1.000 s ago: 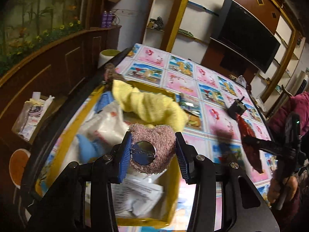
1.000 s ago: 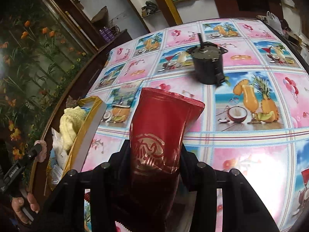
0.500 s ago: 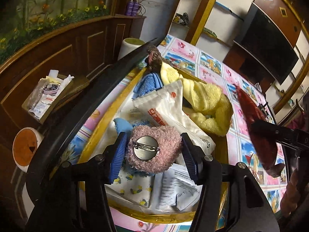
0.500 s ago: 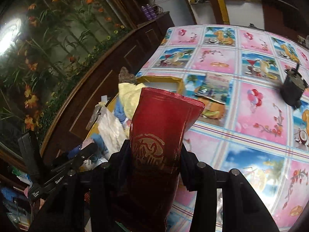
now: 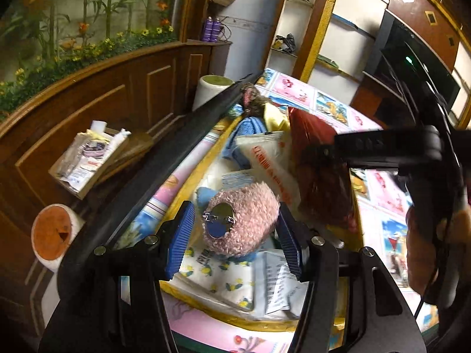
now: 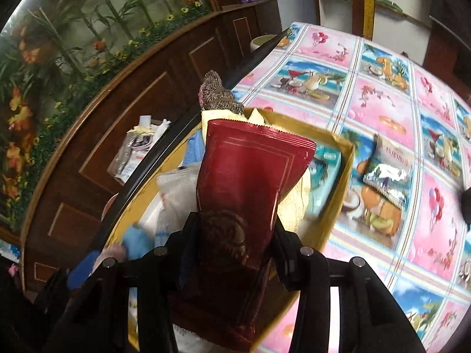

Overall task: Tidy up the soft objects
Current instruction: 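Open both grippers over the box, releasing the pink badge and red pouch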

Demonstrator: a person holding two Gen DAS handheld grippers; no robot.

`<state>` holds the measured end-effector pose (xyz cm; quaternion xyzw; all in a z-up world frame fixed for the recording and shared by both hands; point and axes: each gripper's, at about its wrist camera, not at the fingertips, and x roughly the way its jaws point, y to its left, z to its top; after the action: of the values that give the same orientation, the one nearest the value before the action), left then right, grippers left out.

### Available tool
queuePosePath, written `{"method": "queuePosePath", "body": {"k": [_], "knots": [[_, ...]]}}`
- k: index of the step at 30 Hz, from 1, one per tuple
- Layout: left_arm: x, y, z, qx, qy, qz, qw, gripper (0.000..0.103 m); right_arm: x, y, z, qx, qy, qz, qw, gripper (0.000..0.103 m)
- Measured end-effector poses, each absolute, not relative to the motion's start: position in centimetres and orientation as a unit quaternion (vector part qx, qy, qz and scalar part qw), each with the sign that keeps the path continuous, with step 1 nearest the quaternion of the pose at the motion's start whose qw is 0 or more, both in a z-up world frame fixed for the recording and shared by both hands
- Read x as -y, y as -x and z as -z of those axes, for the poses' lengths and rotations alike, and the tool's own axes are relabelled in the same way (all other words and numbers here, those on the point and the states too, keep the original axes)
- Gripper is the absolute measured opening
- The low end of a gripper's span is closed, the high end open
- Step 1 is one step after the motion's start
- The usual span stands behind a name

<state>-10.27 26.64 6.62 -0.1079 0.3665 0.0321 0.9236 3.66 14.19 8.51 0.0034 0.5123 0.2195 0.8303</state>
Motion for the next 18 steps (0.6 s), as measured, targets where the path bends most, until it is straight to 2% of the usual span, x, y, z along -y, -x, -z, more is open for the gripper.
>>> {"method": "queuePosePath", "body": {"k": [3, 5, 9, 18], "knots": [[-26.6, 10.5, -6.7, -0.360, 0.091, -0.053, 0.927, 0.056, -15.1, -4.4, -8.2, -0.511, 0.012, -0.206, 0.834, 0.046], [-26.6, 10.6, -6.7, -0.356, 0.083, -0.064, 0.928, 0.056, -15.7, -4.2, -8.3, -0.503, 0.032, -0.201, 0.840, 0.051], [-26.7, 11.2, -7.0, -0.346, 0.071, -0.085, 0.932, 0.071, -16.1, -3.2, -8.9, -0.493, 0.051, -0.205, 0.844, 0.058], [-25.3, 11.8, -8.0, -0.345, 0.046, -0.089, 0.933, 0.071, -13.2, -0.8, -12.2, -0.446, 0.011, -0.236, 0.863, 0.060]]}}
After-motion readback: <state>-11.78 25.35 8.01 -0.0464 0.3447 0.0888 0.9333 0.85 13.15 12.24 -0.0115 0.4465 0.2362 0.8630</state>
